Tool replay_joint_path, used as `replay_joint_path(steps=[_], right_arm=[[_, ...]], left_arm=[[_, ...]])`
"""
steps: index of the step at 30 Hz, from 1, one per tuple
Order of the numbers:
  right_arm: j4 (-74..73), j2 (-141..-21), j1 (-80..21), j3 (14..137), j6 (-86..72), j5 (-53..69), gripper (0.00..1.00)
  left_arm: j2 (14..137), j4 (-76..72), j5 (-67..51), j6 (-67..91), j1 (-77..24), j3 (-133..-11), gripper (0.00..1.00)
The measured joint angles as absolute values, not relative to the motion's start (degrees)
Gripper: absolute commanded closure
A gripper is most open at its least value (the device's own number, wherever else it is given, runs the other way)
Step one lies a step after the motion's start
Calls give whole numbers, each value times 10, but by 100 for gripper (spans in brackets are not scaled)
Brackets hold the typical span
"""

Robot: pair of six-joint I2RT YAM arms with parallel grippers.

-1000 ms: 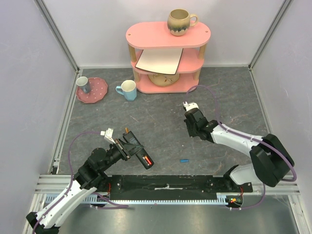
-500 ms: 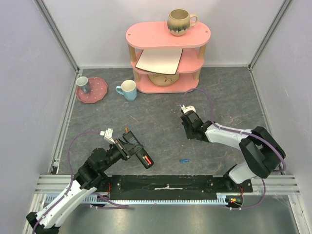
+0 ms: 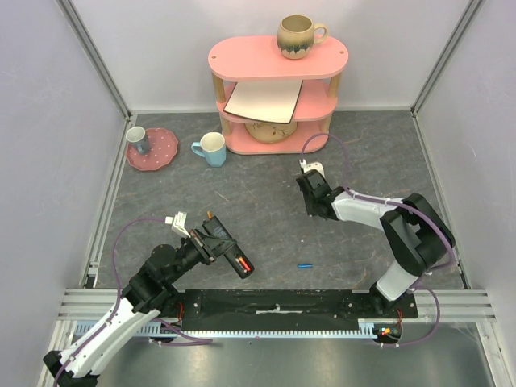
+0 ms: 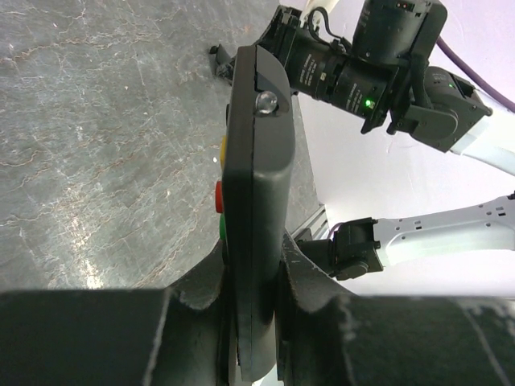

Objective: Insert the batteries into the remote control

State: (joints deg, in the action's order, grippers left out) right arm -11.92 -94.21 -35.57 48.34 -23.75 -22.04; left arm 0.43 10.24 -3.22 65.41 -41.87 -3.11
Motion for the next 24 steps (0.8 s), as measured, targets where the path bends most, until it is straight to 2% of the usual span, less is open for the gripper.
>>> replay_joint_path(steps=[3, 4, 8, 10, 16, 24], right_arm=[[-116, -950, -344, 497, -222, -204, 73], [-116, -951, -343, 501, -215, -195, 60], [-113, -943, -349, 509, -185, -152, 38], [-117, -922, -353, 509, -172, -136, 31], [-117, -859, -349, 509, -148, -140, 23], [-114, -909, -289, 507, -134, -145, 21]], left_arm=[[4, 102, -31, 654, -419, -31, 98], [4, 102, -31, 654, -419, -31, 98], [4, 102, -31, 654, -419, -31, 98], [4, 102, -31, 653, -419, -31, 98], [4, 102, -31, 653, -419, -31, 98], [4, 102, -34, 653, -419, -31, 98]])
